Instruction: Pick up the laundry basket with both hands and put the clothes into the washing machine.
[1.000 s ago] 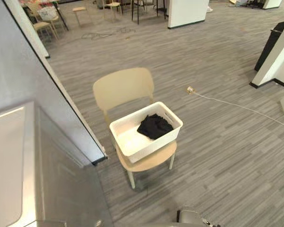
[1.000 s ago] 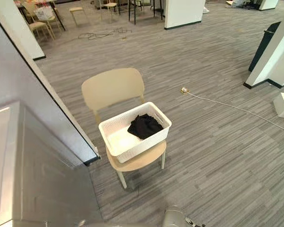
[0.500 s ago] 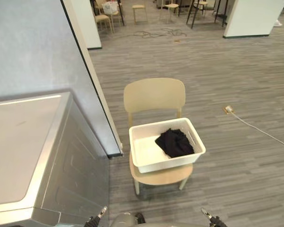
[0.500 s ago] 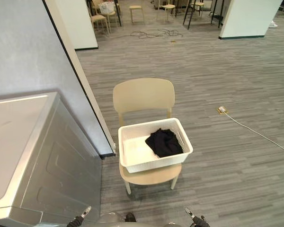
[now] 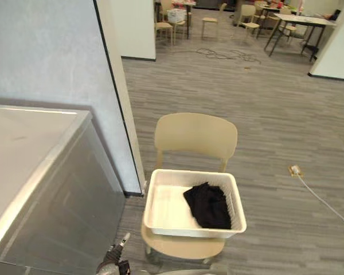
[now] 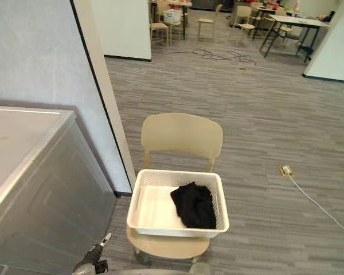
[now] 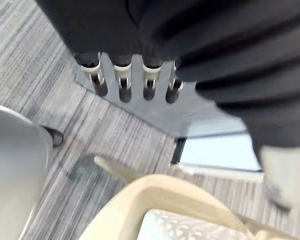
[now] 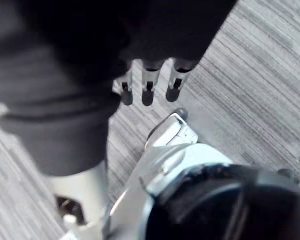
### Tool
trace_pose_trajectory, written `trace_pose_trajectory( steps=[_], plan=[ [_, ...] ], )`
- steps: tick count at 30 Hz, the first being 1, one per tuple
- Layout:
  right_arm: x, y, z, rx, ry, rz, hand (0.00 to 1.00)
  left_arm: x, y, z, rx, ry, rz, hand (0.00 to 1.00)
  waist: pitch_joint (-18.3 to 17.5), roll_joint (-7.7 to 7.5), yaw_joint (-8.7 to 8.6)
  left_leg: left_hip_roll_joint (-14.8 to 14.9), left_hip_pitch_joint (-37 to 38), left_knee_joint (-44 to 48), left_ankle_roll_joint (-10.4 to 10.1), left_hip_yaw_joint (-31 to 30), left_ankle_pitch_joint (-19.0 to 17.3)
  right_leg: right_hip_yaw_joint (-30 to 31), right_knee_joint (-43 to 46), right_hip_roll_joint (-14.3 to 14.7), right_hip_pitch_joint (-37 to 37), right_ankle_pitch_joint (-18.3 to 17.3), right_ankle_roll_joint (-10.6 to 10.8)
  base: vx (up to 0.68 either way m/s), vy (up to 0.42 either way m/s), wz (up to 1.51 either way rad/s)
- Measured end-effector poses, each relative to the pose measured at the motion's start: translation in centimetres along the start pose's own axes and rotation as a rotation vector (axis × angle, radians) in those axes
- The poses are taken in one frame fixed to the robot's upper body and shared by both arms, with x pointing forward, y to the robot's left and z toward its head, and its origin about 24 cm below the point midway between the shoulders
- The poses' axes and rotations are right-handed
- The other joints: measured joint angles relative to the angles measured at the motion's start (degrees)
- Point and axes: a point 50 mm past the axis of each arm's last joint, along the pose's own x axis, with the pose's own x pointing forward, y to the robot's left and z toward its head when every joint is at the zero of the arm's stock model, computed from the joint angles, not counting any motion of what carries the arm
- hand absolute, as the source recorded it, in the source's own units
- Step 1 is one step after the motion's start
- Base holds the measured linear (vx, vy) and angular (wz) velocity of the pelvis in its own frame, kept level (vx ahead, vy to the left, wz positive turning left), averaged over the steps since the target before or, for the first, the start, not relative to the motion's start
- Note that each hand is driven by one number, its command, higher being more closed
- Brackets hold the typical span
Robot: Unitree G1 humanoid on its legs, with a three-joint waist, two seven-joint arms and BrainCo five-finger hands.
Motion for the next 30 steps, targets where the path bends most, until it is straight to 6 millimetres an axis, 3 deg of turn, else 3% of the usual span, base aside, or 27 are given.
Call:
trace_pose_trajectory(
  steps=[1, 4, 6, 8, 12, 15, 18, 23, 27, 30],
  plan=[
    [0.0, 0.1, 0.5, 0.024, -0.019, 0.005, 0.0, 0.0, -0.1, -0.1, -0.009, 0.004, 0.0, 0.0, -0.11, 0.29, -0.01, 0.56, 0.45, -0.97, -0.32, 0.24, 0.89, -0.45, 0.05, 0.62, 0.2, -0.23, -0.39, 0.08, -0.254, 0.24],
    [-1.2, 1.6, 5.2, 0.077, -0.254, 0.083, 0.0, -0.1, 0.2, -0.4, -0.036, 0.011, 0.015, 0.0, -0.15, 0.29, -0.81, 2.17, 0.69, -3.44, -0.57, 1.6, 3.52, -1.98, -0.13, 2.01, 0.08, -1.19, -1.66, 0.02, -0.151, 0.25],
    [-4.3, 3.3, 10.2, 0.065, -0.526, 0.166, 0.0, -0.2, 0.5, -0.8, -0.024, 0.018, 0.025, 0.0, -0.18, 0.22, -1.92, 2.36, 0.31, -3.96, -0.67, 2.42, 3.54, -2.88, -0.2, 1.96, -0.13, -2.1, -1.15, -0.01, -0.045, 0.13],
    [-7.2, 4.1, 13.3, 0.053, -0.721, 0.208, 0.0, -0.4, 0.6, -1.3, -0.003, 0.022, 0.03, 0.0, -0.32, -0.07, -2.1, 2.15, 0.11, -4.06, -0.7, 3.29, 3.51, -2.5, -0.65, 1.8, -0.51, -1.93, -1.18, -0.01, 0.016, -0.11],
    [-11.5, 6.1, 17.4, 0.032, -1.016, 0.232, 0.0, -0.4, 0.6, -0.9, 0.092, -0.009, 0.031, 0.0, -0.81, -0.21, -2.3, 1.23, -1.31, -4.19, -0.68, 4.84, 3.5, -1.14, -2.73, 1.69, -2.05, 0.49, -0.9, 0.01, 0.038, -0.16],
    [-12.7, 8.7, 18.7, 0.024, -1.096, 0.295, 0.0, -0.4, 0.3, -0.6, 0.144, -0.021, 0.01, 0.0, -0.61, -0.04, -2.46, 0.83, -1.99, -4.17, -0.63, 5.66, 3.53, -0.34, -4.7, 1.63, -2.04, 2.43, -0.73, 0.02, 0.052, -0.19],
    [-14.2, 12.7, 20.5, -0.051, -1.169, 0.461, 0.0, -0.3, -0.5, 0.0, 0.247, -0.044, -0.034, 0.0, -0.04, 0.39, -2.37, 0.1, -3.95, -4.15, 0.0, 4.5, 4.0, -1.17, -8.37, 1.24, -1.55, 4.91, -0.22, -0.02, 0.04, 0.15],
    [-16.5, 18.6, 23.3, -0.265, -1.253, 0.715, 0.0, 0.0, -2.9, 2.9, 0.364, -0.144, -0.113, 0.0, 4.87, 1.06, -1.09, -1.4, -8.58, -4.4, 1.0, -0.41, 6.55, -4.82, -13.36, 0.22, -0.97, 8.59, 0.05, -0.08, 0.032, 0.4],
    [-16.5, 20.6, 22.0, -0.374, -1.208, 0.826, 0.0, 0.1, -2.9, 4.1, 0.41, -0.177, -0.124, 0.0, 8.23, 0.84, 0.29, -1.5, -10.53, -4.39, 1.06, -2.41, 7.52, -6.37, -14.75, 0.37, -1.09, 9.97, -0.14, -0.09, 0.001, 0.24],
    [-14.7, 20.8, 21.0, -0.483, -1.132, 0.805, 0.0, 0.3, -2.2, 4.8, 0.422, -0.191, -0.109, 0.0, 9.97, 0.2, 0.21, -1.77, -12.11, -4.31, 1.14, -3.43, 7.88, -6.83, -14.97, 0.26, -2.12, 10.45, -0.15, -0.06, 0.004, 0.08]
  ],
)
